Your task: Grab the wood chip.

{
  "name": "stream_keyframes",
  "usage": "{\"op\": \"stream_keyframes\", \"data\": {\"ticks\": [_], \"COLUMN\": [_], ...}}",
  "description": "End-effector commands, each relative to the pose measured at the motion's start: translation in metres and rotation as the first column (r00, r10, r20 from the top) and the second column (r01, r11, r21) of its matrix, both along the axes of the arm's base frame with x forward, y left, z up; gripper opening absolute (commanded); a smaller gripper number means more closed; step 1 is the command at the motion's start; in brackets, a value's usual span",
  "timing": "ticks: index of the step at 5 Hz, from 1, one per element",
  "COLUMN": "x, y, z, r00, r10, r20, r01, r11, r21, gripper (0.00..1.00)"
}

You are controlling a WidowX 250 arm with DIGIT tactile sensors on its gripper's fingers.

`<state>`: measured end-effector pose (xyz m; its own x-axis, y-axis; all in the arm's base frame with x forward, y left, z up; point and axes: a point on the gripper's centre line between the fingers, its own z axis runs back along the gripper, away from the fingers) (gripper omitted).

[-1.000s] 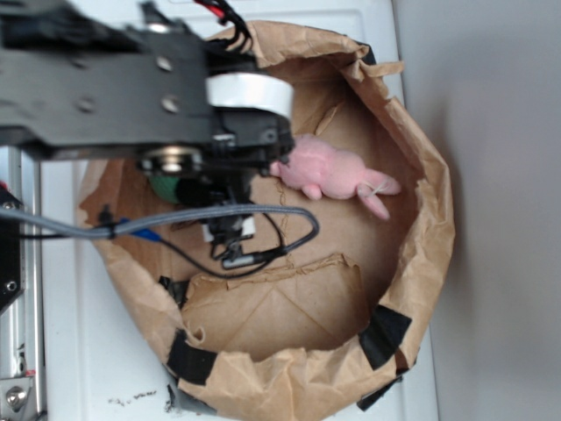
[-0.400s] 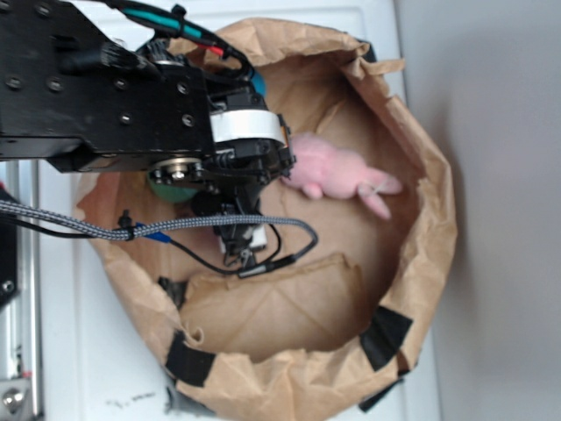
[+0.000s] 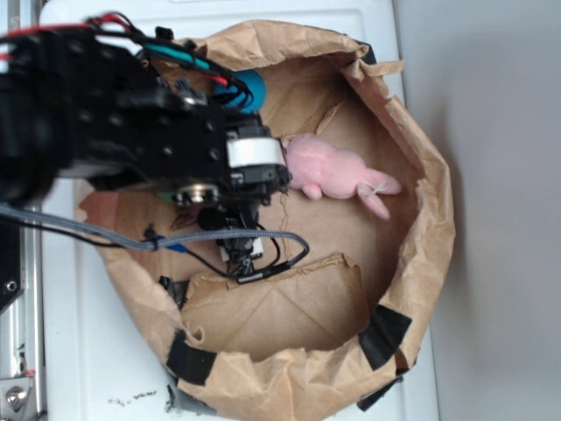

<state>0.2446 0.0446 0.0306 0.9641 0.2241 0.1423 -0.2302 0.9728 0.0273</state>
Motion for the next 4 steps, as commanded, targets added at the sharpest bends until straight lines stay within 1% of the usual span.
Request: {"op": "stream_keyframes", "data": {"ticks": [1,2,3,4], "x": [0.001,-0.015,-0.019,-0.024], "y": [-0.013,-0.023,-0.024,-0.023], "z": [-0.006,-0.013,-0.003,0.018], "r00": [1.0,0.999,0.998,0.994], "r10": [-0.014,-0.039,-0.029,-0.022], "r20": [0.017,0.031,0.063,0.104], "r01": [0.013,0.037,0.026,0.022], "r11": [1.0,0.998,0.998,1.0], "r21": [0.022,0.055,0.051,0.009], "gripper": [0.0,0.0,0.0,0.0]}}
